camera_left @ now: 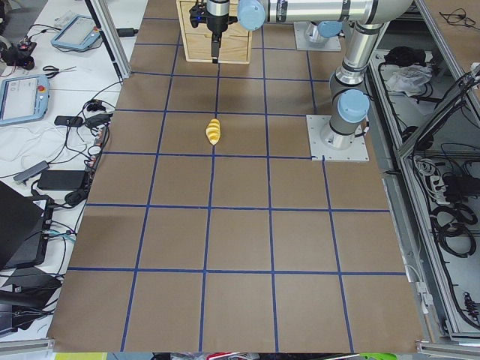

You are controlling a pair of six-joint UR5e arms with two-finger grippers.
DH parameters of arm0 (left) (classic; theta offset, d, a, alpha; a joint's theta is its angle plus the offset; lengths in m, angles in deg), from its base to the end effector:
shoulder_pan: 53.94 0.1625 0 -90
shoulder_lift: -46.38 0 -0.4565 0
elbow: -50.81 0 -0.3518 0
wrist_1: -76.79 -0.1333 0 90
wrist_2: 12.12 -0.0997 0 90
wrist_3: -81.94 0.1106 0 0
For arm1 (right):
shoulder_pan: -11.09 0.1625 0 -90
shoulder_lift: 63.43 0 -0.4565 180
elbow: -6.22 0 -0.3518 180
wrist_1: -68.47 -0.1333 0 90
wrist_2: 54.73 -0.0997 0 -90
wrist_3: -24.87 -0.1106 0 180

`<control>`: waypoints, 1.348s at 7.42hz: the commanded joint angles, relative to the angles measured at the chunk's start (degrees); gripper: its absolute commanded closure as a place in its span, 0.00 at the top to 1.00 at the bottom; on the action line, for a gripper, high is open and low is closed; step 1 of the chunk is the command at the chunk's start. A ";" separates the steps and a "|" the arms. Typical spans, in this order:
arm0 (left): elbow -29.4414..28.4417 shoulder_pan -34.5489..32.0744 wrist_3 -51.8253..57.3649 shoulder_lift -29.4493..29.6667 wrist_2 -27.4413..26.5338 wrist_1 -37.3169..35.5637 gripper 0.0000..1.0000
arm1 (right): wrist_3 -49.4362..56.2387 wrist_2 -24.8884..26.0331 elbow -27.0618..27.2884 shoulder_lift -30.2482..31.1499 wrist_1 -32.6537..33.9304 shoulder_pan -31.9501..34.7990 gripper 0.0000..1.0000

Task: Open upper drawer
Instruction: 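Move the left gripper across to the black drawer handle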

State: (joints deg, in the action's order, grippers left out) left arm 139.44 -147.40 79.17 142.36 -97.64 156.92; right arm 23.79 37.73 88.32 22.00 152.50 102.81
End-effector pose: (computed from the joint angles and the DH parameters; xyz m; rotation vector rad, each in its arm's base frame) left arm -0.1723 -0.4981 0.4876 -0.0239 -3.0556 0.1337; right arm 0.1430 -0.4780 0.5230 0.0188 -3.0967 -0.0697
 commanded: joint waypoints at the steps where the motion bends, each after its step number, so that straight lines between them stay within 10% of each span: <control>1: -1.70 -4.24 -8.00 4.72 5.43 -4.25 1.00 | -0.06 0.00 0.00 0.00 0.00 -0.05 1.00; 5: -2.76 -11.38 -26.84 10.19 15.55 -15.35 1.00 | -0.06 0.00 0.00 0.00 0.00 0.04 1.00; 10: -3.11 -15.08 -29.50 12.92 15.48 -16.33 1.00 | -0.06 0.00 0.00 0.00 0.00 0.04 1.00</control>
State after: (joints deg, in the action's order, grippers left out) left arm 136.22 -161.91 49.22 154.81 -82.04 140.78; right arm 23.73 37.73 88.32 22.00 152.50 102.82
